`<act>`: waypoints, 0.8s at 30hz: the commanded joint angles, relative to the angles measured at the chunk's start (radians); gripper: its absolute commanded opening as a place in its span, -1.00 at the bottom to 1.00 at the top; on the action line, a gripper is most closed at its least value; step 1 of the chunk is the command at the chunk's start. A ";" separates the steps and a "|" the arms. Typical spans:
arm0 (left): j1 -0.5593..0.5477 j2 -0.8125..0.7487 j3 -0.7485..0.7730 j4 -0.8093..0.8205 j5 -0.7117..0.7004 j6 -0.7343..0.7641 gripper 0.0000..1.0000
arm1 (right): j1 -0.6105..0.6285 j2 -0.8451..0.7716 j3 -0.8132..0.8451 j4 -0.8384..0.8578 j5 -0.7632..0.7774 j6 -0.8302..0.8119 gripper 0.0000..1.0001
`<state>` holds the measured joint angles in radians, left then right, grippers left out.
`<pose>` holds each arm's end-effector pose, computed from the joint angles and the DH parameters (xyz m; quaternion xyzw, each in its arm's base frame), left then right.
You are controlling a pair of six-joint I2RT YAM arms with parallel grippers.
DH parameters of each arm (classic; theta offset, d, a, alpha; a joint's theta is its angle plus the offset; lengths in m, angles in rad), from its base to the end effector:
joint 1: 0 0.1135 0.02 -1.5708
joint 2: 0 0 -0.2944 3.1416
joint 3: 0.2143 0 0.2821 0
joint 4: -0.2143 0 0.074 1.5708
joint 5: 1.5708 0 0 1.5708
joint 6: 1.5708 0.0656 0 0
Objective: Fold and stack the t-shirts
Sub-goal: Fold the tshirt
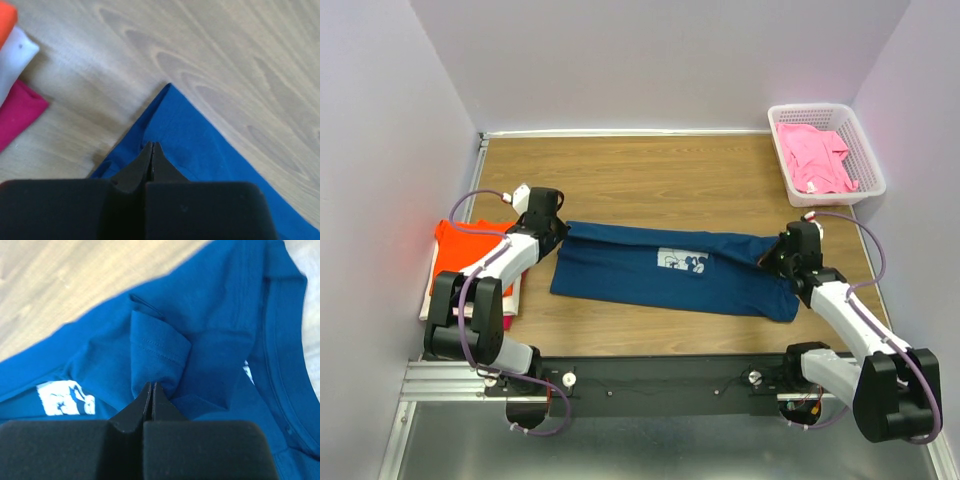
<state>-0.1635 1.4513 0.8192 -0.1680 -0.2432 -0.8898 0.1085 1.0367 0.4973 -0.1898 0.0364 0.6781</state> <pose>0.3367 -0.0395 0.1926 -0.3694 0.8436 -0.0904 0.3790 0.2404 0.0238 0.1838 0.2636 0.8738 0.1412 0.3836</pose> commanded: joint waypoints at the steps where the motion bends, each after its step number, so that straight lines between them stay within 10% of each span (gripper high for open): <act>1: 0.009 -0.016 -0.044 0.024 -0.025 -0.017 -1.00 | 0.002 -0.023 -0.034 -0.036 0.026 0.028 -0.92; 5: 0.013 -0.008 -0.064 0.038 -0.001 0.002 -0.96 | 0.000 -0.046 -0.040 -0.039 -0.007 0.021 -0.27; 10: 0.015 -0.051 -0.045 0.036 0.015 0.034 0.16 | 0.000 -0.072 0.016 -0.077 -0.001 -0.021 0.41; 13: 0.013 -0.072 -0.002 0.022 0.044 0.067 0.55 | 0.000 -0.029 0.079 -0.079 0.028 -0.051 0.45; 24: -0.100 -0.083 0.161 -0.056 0.128 0.166 0.58 | 0.000 0.310 0.263 -0.022 0.175 -0.132 0.38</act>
<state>-0.2234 1.3922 0.9234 -0.1814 -0.1555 -0.7757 0.1085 1.2766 0.7155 -0.2401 0.1379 0.5980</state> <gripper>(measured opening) 0.788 0.692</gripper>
